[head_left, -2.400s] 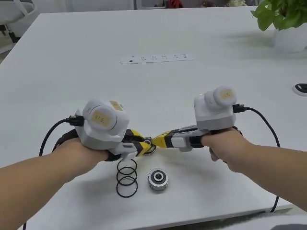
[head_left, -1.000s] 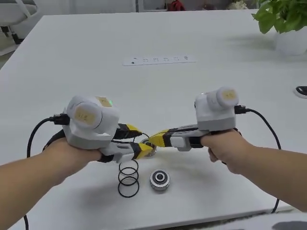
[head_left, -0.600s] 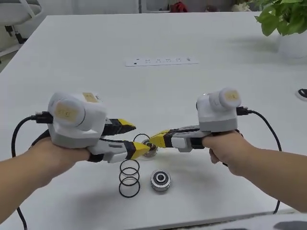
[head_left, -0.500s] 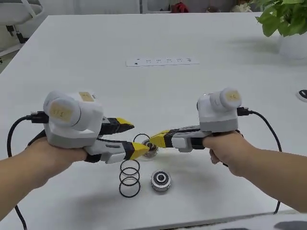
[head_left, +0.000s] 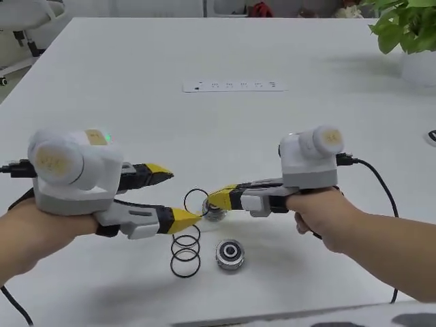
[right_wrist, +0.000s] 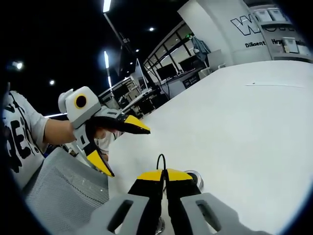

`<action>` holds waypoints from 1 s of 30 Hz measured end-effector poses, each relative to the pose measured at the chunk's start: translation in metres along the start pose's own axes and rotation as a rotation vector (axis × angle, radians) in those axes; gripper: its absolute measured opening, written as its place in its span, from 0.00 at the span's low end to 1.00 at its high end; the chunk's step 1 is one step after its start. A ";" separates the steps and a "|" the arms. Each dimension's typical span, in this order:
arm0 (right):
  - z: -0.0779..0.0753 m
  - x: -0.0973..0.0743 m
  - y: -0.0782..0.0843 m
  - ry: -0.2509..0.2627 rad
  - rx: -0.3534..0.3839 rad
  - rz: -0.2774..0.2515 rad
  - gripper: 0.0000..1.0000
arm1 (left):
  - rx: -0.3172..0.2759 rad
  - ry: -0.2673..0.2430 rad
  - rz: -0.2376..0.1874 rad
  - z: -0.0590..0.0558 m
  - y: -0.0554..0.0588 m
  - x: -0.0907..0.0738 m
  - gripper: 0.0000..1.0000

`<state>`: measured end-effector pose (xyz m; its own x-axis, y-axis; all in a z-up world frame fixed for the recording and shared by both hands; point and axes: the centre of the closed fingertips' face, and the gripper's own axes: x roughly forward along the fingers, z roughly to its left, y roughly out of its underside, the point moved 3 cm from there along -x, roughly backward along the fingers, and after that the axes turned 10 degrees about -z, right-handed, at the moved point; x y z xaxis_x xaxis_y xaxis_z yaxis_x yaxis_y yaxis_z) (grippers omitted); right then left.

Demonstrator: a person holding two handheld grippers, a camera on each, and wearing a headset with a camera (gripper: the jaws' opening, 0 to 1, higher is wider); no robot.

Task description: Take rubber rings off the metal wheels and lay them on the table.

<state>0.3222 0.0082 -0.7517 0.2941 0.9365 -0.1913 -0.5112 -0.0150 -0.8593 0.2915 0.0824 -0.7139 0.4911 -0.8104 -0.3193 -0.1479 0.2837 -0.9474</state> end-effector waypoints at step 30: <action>0.006 0.016 0.025 -0.017 -0.054 0.107 0.00 | -0.056 -0.052 -0.003 -0.001 0.026 -0.031 0.60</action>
<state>0.3098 0.0246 -0.7731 0.2257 0.9344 -0.2757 -0.4943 -0.1340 -0.8589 0.2720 0.1145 -0.7285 0.5354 -0.7829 -0.3168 -0.1938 0.2512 -0.9483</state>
